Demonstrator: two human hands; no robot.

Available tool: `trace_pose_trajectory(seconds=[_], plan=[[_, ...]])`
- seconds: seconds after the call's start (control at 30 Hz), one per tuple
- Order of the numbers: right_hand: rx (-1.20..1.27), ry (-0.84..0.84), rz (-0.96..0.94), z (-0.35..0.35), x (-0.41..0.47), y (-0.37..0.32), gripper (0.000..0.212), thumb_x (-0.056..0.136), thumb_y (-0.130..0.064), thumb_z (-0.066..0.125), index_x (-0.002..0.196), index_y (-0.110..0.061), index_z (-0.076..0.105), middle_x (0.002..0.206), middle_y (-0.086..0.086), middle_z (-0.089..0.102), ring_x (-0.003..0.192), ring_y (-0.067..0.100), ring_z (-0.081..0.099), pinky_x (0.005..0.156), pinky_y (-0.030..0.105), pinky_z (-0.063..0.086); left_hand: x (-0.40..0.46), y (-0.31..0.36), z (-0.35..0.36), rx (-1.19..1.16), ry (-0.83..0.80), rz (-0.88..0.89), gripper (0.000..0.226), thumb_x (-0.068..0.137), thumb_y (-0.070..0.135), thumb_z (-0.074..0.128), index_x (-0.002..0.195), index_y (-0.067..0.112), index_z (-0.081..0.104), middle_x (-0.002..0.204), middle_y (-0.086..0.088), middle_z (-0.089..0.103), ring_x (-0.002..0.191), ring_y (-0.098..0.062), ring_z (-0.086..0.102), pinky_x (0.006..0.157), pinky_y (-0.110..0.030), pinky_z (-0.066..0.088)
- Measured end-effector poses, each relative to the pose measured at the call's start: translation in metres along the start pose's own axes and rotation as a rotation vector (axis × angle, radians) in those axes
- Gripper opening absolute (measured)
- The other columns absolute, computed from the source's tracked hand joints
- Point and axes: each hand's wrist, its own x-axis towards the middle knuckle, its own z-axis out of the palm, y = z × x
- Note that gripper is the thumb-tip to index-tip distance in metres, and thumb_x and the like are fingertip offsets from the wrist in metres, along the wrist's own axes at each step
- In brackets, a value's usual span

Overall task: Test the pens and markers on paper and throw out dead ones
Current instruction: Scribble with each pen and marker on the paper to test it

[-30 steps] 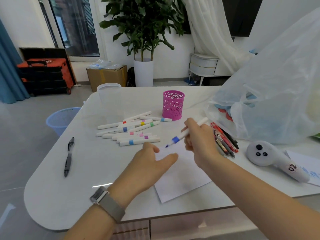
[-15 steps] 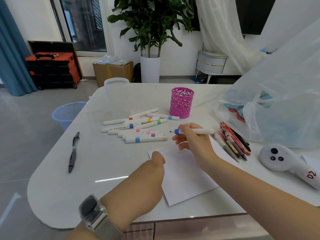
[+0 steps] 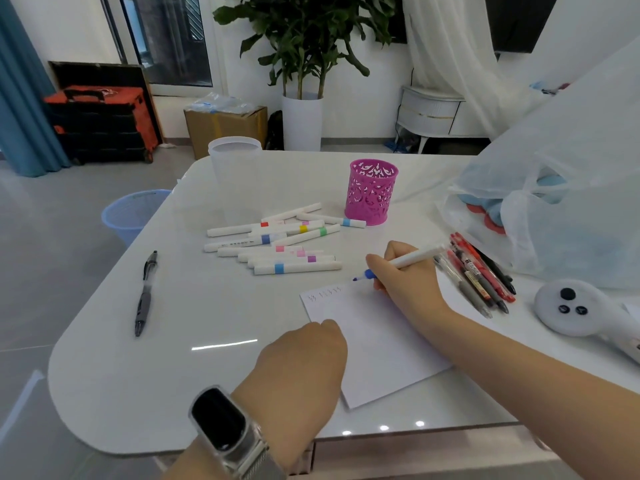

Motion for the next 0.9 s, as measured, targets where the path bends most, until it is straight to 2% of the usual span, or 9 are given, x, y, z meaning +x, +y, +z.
trace_pose_trajectory(seconds=[0.1,0.23,0.4,0.5,0.57,0.67,0.8,0.9], plan=[[-0.055,-0.038,-0.008,0.0021,0.0003,0.0026,0.025,0.078,-0.010,0.064,0.063,-0.007,0.044,0.056,0.009,0.053,0.041,0.002,0.051,0.041,0.016,0.035,0.0041,0.0015,0.0020,-0.011,0.009,-0.003,0.033,0.085,-0.007,0.044,0.114,0.009,0.041,0.086,-0.002,0.041,0.099,-0.024,0.055,0.072,-0.028,0.038],[-0.083,-0.073,-0.032,0.0040,-0.0009,0.0039,0.028,0.081,-0.018,0.067,0.062,-0.009,0.048,0.052,0.002,0.060,0.048,0.006,0.056,0.043,0.016,0.038,-0.0002,0.0029,-0.0001,-0.009,0.017,0.004,0.030,0.087,-0.005,0.043,0.113,0.009,0.040,0.109,-0.008,0.051,0.101,-0.025,0.054,0.073,-0.029,0.038],[-0.110,-0.094,-0.047,0.0057,-0.0026,0.0023,0.032,0.080,-0.020,0.069,0.057,-0.014,0.047,0.047,-0.005,0.060,0.052,0.009,0.057,0.044,0.014,0.038,-0.0010,0.0024,-0.0008,-0.005,0.026,0.007,0.031,0.087,-0.005,0.042,0.115,0.008,0.040,0.103,-0.007,0.050,0.101,-0.025,0.055,0.072,-0.028,0.038],[-0.149,-0.095,-0.053,0.0069,-0.0029,0.0024,0.033,0.080,-0.021,0.068,0.057,-0.016,0.046,0.046,-0.007,0.059,0.051,0.008,0.056,0.045,0.015,0.038,-0.0009,0.0030,-0.0015,-0.003,0.020,0.009,0.033,0.086,-0.006,0.043,0.117,0.007,0.040,0.108,-0.008,0.051,0.102,-0.026,0.056,0.072,-0.029,0.038],[-0.169,-0.099,-0.053,0.0072,-0.0022,0.0025,0.032,0.080,-0.020,0.068,0.056,-0.016,0.046,0.047,-0.006,0.060,0.052,0.009,0.058,0.049,0.019,0.040,-0.0012,0.0030,-0.0015,0.000,0.024,0.018,0.031,0.086,-0.006,0.042,0.114,0.007,0.041,0.096,-0.006,0.048,0.099,-0.026,0.056,0.071,-0.029,0.038],[-0.167,-0.116,-0.044,0.0063,-0.0018,0.0029,0.031,0.079,-0.017,0.068,0.057,-0.014,0.046,0.050,-0.003,0.061,0.052,0.009,0.060,0.053,0.023,0.042,-0.0018,0.0024,-0.0028,0.015,0.026,0.042,0.028,0.087,-0.005,0.042,0.111,0.008,0.041,0.076,0.000,0.033,0.089,-0.023,0.053,0.068,-0.029,0.036],[-0.150,-0.104,-0.043,0.0054,-0.0022,0.0036,0.029,0.078,-0.015,0.066,0.059,-0.012,0.045,0.054,0.004,0.060,0.052,0.011,0.059,0.054,0.025,0.040,-0.0029,0.0022,-0.0056,0.033,0.023,0.039,0.024,0.086,-0.004,0.042,0.103,0.012,0.038,0.074,0.001,0.030,0.077,-0.021,0.044,0.066,-0.029,0.036],[-0.153,-0.107,-0.039,0.0053,-0.0016,0.0031,0.030,0.077,-0.013,0.066,0.057,-0.012,0.044,0.050,0.001,0.057,0.050,0.009,0.058,0.054,0.025,0.039,-0.0028,0.0028,-0.0061,0.034,0.028,0.028,0.022,0.087,-0.003,0.042,0.099,0.013,0.036,0.076,0.000,0.033,0.076,-0.020,0.043,0.066,-0.029,0.036]])
